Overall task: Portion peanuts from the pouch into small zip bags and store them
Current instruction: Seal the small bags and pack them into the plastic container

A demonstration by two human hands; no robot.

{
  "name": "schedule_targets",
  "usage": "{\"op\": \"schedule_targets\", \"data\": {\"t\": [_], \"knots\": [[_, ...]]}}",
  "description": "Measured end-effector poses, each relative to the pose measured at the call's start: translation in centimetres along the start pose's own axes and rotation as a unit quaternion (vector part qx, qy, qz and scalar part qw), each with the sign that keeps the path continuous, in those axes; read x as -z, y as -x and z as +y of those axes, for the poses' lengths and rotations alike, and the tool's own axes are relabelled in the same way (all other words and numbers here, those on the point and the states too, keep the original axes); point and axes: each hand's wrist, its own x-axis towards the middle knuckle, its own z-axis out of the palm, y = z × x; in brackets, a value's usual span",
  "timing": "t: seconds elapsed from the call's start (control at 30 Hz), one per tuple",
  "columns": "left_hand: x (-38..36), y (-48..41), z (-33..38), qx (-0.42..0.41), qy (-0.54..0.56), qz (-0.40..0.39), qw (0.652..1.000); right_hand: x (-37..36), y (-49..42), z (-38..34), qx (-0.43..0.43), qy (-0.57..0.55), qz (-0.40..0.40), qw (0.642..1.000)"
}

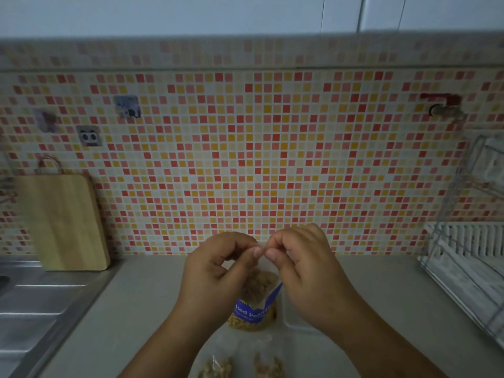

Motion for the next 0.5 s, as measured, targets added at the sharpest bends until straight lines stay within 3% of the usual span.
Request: {"op": "schedule_targets", "data": {"t": [0.27, 0.5], "knots": [[0.4, 0.1, -0.9, 0.030, 0.046, 0.050, 0.997, 0.5, -0.1, 0.4, -0.033, -0.007, -0.037, 0.999], [0.1, 0.5, -1.5, 0.104, 0.115, 0.073, 0.985, 0.2, -0.4, 0.3, -0.116, -0.077, -0.052, 0.989]]}}
